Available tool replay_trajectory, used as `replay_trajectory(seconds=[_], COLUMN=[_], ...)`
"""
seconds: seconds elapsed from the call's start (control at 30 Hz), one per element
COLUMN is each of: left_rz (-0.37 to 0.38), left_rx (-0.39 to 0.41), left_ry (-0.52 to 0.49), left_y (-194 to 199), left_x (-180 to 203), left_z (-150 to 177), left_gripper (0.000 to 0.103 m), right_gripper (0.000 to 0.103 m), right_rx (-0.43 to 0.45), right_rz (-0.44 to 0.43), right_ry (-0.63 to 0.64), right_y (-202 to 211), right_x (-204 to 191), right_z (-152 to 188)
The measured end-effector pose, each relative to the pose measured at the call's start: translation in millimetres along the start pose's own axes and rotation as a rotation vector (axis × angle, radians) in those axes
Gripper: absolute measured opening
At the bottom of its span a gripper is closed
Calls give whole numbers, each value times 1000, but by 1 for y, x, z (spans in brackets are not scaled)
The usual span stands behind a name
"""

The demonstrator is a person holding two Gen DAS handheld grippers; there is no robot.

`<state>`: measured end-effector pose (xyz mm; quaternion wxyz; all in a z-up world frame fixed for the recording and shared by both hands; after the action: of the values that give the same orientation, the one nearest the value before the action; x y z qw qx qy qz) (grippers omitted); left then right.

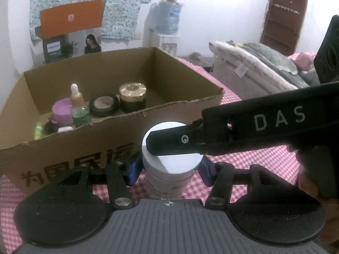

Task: Organize rigid objects
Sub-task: 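Lift the white jar with the right gripper and carry it over the box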

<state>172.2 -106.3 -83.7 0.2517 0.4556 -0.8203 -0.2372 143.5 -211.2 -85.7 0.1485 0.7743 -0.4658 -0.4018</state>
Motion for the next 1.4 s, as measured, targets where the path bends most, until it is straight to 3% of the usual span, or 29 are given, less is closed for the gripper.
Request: replay_trajectory(seconds=[0.77, 1.03, 1.4], left_rz=[-26, -21, -51], left_rx=[5, 74, 195], left_ry=[-36, -75, -119], left_y=[8, 41, 86], left_x=[8, 19, 25], left_z=[-5, -18, -62], left_gripper=[53, 53, 53], right_gripper=[56, 56, 56], right_rx=[17, 84, 225], right_rz=[-9, -11, -47], right_ry=[3, 67, 201], right_y=[8, 37, 86], right_x=[-5, -30, -77], right_z=[0, -4, -32])
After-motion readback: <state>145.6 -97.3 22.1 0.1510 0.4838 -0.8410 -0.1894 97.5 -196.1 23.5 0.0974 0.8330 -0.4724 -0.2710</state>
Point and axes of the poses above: each gripper's, at about its wrist camera, not at the fingertips, and y roughly against the way its jaws point, x to its right, z to its underside, the point moved 9 cm from there along -y, roughly the way its jaws point, and after that the axes turned 8 degrees about z, right-handed, at the moved point
